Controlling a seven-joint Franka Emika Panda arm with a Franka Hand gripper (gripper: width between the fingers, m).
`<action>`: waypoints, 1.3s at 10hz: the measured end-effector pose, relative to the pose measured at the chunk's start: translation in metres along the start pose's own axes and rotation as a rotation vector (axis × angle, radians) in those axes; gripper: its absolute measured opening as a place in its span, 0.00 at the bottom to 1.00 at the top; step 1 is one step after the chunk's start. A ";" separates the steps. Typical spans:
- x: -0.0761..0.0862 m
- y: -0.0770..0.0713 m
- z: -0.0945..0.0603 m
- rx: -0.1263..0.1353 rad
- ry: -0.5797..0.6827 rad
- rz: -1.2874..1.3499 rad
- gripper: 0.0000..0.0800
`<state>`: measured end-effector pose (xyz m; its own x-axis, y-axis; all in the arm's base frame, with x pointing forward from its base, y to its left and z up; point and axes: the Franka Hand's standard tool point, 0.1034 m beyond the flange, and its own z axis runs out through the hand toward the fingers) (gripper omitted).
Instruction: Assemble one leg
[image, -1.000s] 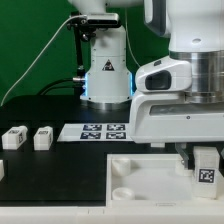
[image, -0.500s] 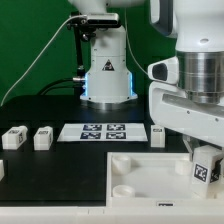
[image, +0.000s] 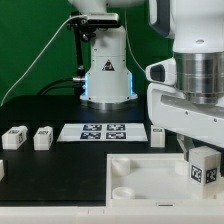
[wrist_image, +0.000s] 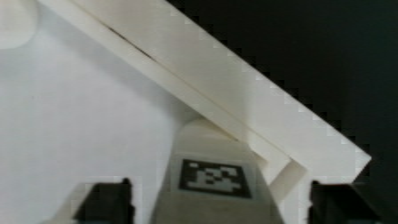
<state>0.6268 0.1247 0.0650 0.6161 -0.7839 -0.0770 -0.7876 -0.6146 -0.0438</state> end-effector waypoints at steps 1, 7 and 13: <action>0.001 0.001 0.001 -0.014 0.007 -0.193 0.68; 0.004 0.002 -0.005 -0.076 -0.007 -1.002 0.81; 0.005 0.004 -0.006 -0.086 -0.018 -1.224 0.81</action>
Offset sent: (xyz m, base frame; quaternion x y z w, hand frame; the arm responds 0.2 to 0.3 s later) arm 0.0062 -0.0042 -0.0016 -0.0308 -0.0224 -0.3644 0.9305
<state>0.6270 0.1182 0.0706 0.9480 0.3150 -0.0453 0.3139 -0.9490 -0.0312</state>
